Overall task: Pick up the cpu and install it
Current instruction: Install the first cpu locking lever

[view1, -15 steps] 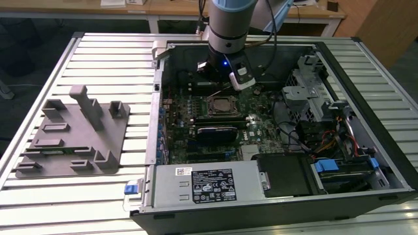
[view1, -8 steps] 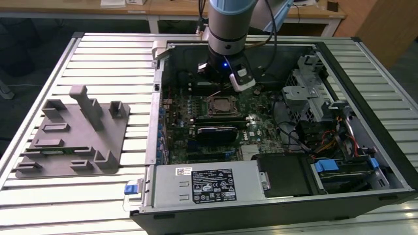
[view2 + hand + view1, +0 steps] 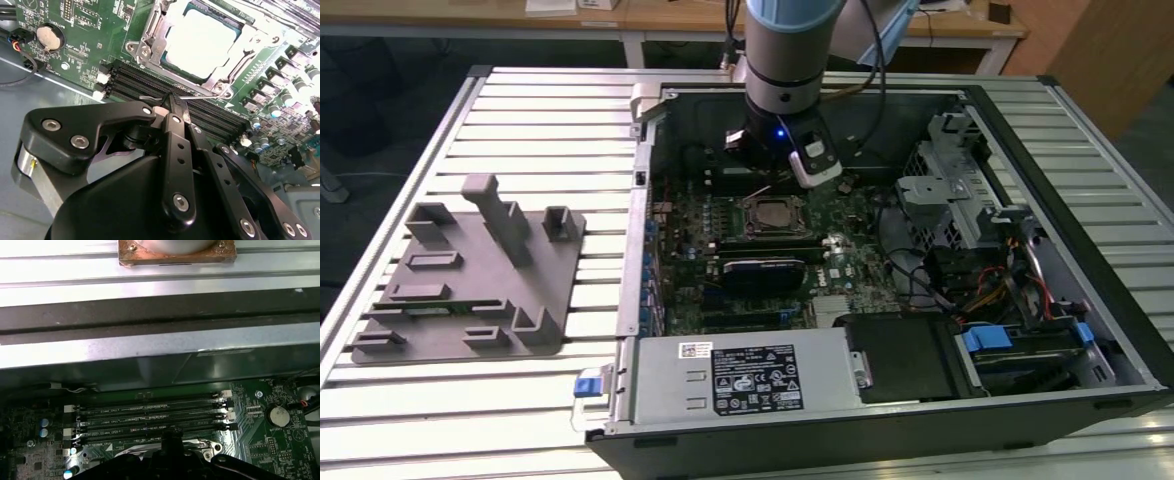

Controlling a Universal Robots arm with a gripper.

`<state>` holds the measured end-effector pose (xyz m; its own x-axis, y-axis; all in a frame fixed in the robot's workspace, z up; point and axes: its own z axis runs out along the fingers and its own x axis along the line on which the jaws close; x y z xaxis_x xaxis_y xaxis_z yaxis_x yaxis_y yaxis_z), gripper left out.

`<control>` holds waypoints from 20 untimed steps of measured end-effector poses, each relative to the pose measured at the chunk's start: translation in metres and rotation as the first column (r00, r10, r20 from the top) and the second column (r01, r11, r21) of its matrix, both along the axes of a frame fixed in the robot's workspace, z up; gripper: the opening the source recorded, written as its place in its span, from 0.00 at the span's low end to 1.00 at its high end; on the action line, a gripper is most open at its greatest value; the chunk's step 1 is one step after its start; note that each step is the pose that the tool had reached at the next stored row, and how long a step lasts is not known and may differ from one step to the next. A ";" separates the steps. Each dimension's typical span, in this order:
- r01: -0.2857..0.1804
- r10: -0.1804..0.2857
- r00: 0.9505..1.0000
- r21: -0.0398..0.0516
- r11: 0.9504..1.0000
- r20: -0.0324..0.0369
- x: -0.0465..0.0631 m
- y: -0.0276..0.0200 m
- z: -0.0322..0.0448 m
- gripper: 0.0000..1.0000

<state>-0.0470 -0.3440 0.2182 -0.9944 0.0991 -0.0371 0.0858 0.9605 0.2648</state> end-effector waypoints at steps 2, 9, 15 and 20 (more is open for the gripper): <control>0.000 0.000 1.000 0.000 1.000 0.008 0.000 -0.0002 -0.0017 0.11; 0.000 0.000 0.999 0.000 1.000 0.037 0.000 -0.0003 -0.0073 0.11; 0.000 0.000 0.999 0.000 1.000 0.051 0.000 -0.0003 -0.0100 0.11; 0.008 -0.007 0.999 -0.004 1.000 0.051 0.000 0.0012 -0.0101 0.11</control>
